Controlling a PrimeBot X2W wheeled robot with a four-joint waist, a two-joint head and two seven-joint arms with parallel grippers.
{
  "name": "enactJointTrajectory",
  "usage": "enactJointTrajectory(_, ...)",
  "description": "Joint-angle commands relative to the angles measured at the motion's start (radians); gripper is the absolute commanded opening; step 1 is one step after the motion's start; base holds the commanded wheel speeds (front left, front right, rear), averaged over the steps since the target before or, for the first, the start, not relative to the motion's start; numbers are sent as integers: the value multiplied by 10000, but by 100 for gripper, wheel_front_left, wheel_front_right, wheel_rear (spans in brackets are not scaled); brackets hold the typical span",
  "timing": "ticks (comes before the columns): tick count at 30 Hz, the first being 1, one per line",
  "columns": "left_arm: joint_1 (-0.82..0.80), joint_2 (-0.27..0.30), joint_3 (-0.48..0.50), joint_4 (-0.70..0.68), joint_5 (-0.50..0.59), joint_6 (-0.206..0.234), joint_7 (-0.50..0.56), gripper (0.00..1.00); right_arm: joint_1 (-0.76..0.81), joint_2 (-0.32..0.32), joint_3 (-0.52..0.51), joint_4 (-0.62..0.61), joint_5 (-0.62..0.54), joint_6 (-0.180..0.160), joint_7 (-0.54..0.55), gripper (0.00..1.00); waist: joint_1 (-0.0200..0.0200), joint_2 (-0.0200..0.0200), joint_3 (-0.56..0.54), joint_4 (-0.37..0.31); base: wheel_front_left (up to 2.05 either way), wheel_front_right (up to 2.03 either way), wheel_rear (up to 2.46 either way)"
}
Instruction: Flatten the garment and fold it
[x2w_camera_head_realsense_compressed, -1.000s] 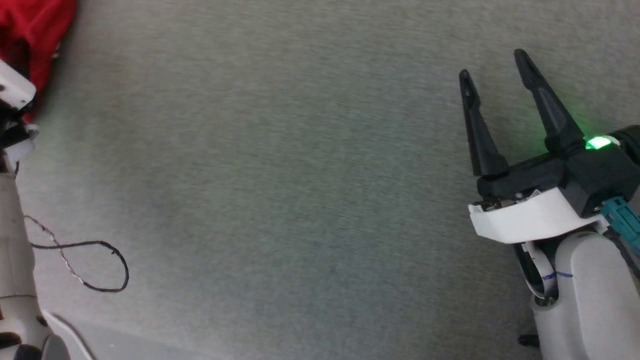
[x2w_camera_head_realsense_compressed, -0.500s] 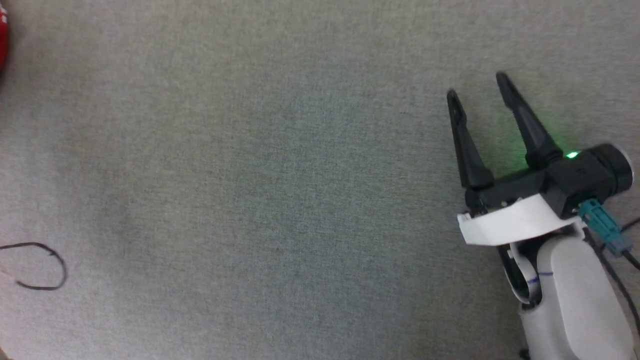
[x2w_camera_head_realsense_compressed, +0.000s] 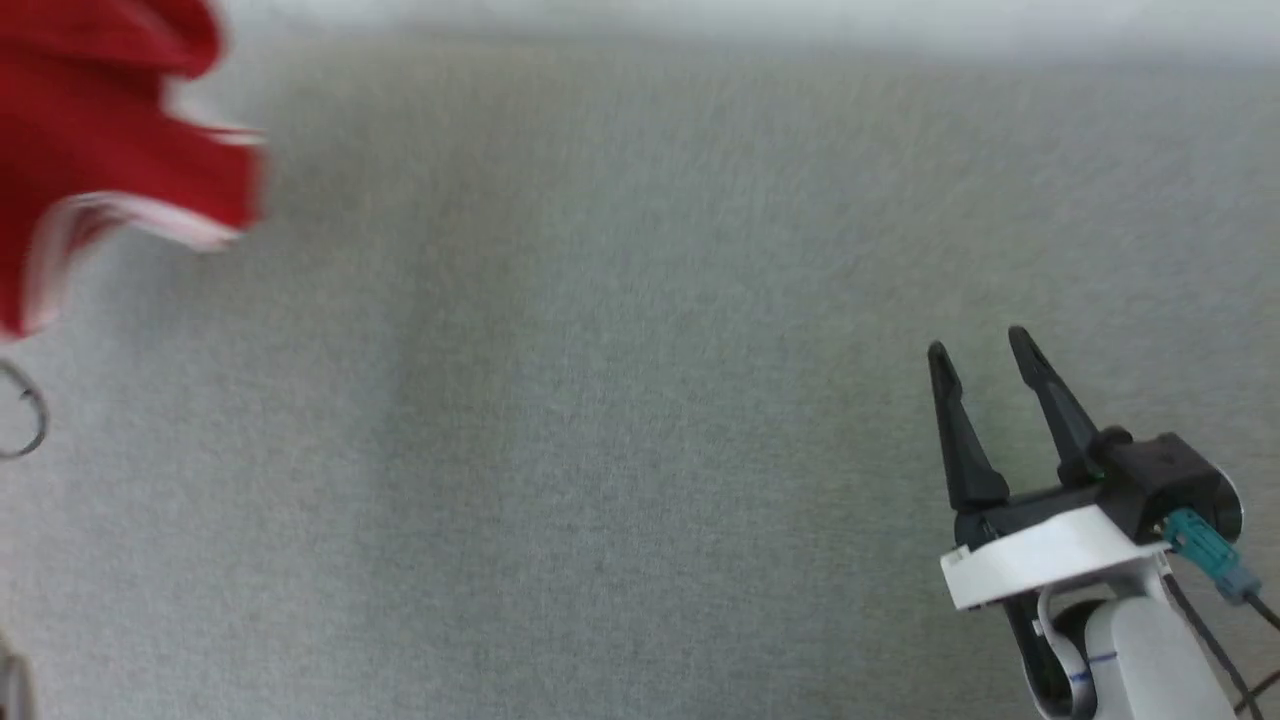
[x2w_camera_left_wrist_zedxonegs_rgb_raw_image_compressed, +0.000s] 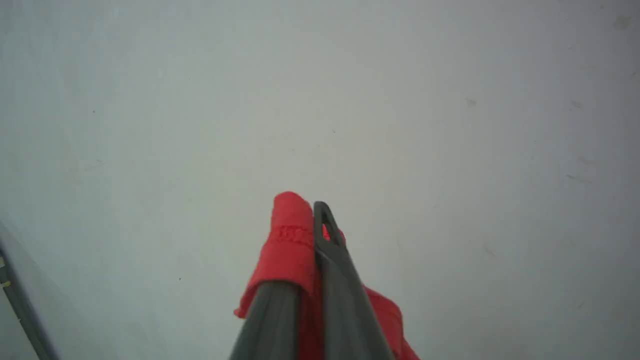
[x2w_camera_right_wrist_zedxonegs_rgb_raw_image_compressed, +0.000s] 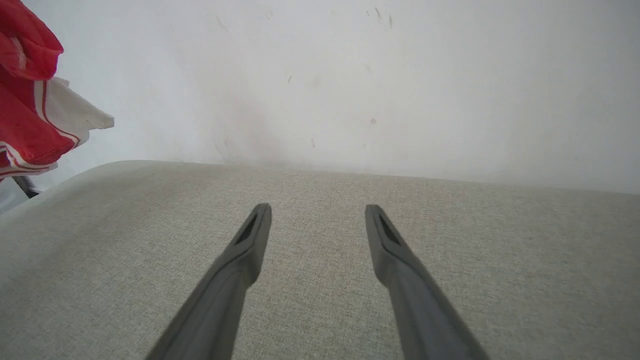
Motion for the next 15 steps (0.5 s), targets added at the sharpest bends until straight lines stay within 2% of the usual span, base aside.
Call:
enactJointTrajectory(1,-283,-261,-263,-247,88,-87,121,0,121,-20,-24,-10,77,-19,-74,100,3,-1,-1593,-589,0,0,0)
enactJointTrajectory(9,-1205,-1918,-1583,-1181,-394,-523,988,0,369,-19,-107,-51,320,-19,-135,100,3,-1,-1943,-1424,0,0,0)
enactJointTrajectory(15,-1036,-2960,-2402,-1322,-853,-851,1302,0,451,-19,-119,-48,382,-19,-154,100,3,-1,-1848,-1977,0,0,0)
